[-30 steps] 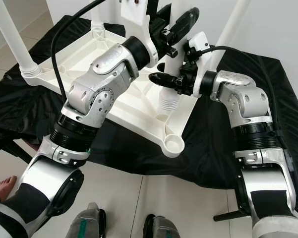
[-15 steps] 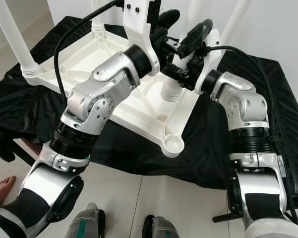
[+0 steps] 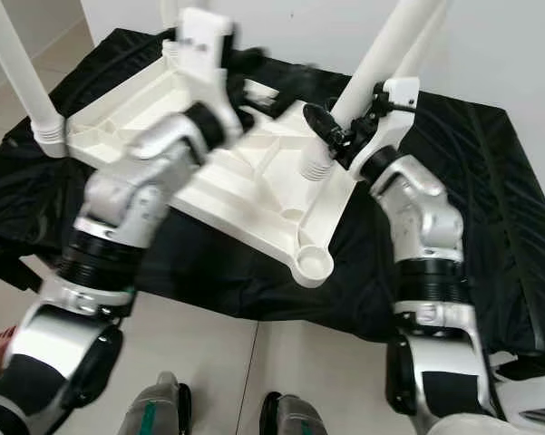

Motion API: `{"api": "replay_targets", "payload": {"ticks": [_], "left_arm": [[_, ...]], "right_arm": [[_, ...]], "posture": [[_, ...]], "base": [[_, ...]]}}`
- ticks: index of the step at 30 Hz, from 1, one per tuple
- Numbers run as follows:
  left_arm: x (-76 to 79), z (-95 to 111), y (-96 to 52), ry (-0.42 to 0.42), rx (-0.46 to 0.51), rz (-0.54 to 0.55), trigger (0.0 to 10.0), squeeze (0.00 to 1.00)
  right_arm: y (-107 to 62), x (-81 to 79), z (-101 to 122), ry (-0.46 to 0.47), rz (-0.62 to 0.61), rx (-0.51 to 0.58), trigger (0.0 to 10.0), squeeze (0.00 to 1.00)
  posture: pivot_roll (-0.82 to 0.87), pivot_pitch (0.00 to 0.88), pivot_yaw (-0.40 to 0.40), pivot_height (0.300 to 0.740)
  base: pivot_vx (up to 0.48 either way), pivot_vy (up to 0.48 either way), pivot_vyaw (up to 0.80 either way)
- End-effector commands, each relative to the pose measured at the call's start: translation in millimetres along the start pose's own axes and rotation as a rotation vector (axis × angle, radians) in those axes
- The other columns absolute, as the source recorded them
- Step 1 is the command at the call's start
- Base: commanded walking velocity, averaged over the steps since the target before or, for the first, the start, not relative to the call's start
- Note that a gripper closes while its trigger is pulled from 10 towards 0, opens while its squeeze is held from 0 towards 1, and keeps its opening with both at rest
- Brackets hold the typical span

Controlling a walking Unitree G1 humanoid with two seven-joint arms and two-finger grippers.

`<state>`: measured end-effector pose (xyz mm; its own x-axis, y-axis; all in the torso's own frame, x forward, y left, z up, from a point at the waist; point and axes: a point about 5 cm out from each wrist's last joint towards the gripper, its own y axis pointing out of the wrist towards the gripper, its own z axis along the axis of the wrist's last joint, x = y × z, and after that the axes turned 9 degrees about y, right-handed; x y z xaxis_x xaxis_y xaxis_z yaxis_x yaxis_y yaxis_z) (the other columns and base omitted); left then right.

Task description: Building children table

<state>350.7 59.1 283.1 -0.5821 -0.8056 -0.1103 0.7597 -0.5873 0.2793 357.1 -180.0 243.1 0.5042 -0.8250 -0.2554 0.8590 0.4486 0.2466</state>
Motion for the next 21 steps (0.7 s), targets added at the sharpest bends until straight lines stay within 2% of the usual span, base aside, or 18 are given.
{"api": "replay_targets", "payload": {"ticks": [1, 4, 5, 7, 8, 9, 10, 11, 14, 16, 17, 21], "left_arm": [[-12.2, -5.5, -2.7, 0.015, -0.027, 0.071, 10.0, 0.0], [-43.4, -19.1, -15.9, 0.054, -0.118, 0.246, 10.0, 0.0], [-43.4, -19.1, -15.9, 0.054, -0.118, 0.246, 10.0, 0.0], [-59.6, -26.3, -28.7, 0.094, -0.186, 0.365, 10.0, 0.0], [-59.6, -26.3, -28.7, 0.094, -0.186, 0.365, 10.0, 0.0], [-65.5, -29.8, -37.3, 0.093, -0.203, 0.419, 10.0, 0.0], [-65.5, -29.8, -37.3, 0.093, -0.203, 0.419, 10.0, 0.0], [-69.3, -33.1, -45.3, 0.109, -0.223, 0.46, 10.0, 0.0], [-71.1, -35.0, -50.3, 0.119, -0.233, 0.483, 10.0, 0.0], [-74.4, -41.1, -61.3, 0.146, -0.239, 0.531, 10.0, 0.0], [-75.8, -45.6, -67.0, 0.12, -0.24, 0.557, 10.0, 0.0], [-77.4, -49.9, -74.1, 0.085, -0.225, 0.585, 10.0, 0.0]], "right_arm": [[-1.6, 3.8, 3.8, 0.011, -0.053, 0.051, 10.0, 0.0], [-3.1, 0.0, -0.9, 0.011, -0.101, 0.107, 10.0, 0.0], [-3.1, 0.0, -0.9, 0.011, -0.101, 0.107, 10.0, 0.0], [-5.4, -3.5, -4.9, -0.014, -0.125, 0.139, 10.0, 0.0], [-5.4, -3.5, -4.9, -0.014, -0.125, 0.139, 10.0, 0.0], [-8.1, -4.9, -6.6, -0.023, -0.135, 0.157, 10.0, 0.0], [-8.1, -4.9, -6.6, -0.023, -0.135, 0.157, 10.0, 0.0], [-11.0, -5.9, -8.5, -0.034, -0.148, 0.171, 10.0, 0.0], [-13.0, -6.5, -9.9, -0.042, -0.16, 0.181, 10.0, 0.0], [-16.0, -5.3, -14.4, -0.06, -0.215, 0.205, 10.0, 0.0], [-16.8, -4.9, -14.9, -0.06, -0.242, 0.223, 10.0, 0.0], [-17.5, -6.1, -13.9, -0.079, -0.262, 0.25, 10.0, 0.0]], "posture": [[0.1, 0.091, -0.073, 0.74], [0.1, 0.069, -0.071, 0.74], [0.1, 0.069, -0.071, 0.74], [0.1, 0.053, -0.064, 0.74], [0.1, 0.053, -0.064, 0.74], [0.09, 0.043, -0.066, 0.74], [0.09, 0.043, -0.066, 0.74], [0.1, 0.045, -0.071, 0.74], [0.1, 0.045, -0.071, 0.74], [0.09, 0.049, -0.072, 0.74], [0.09, 0.05, -0.067, 0.74], [0.08, 0.054, -0.064, 0.74]], "base": [[0.0, 0.0, 0.0], [0.0, 0.0, 0.0], [0.0, 0.0, 0.0], [0.0, 0.0, 0.0], [0.0, 0.0, 0.0], [0.0, 0.0, 0.0], [0.0, 0.0, 0.0], [0.0, 0.0, 0.0], [0.0, 0.0, 0.0], [0.0, 0.0, 0.0], [0.0, 0.0, 0.0], [0.0, 0.0, 0.0]]}}
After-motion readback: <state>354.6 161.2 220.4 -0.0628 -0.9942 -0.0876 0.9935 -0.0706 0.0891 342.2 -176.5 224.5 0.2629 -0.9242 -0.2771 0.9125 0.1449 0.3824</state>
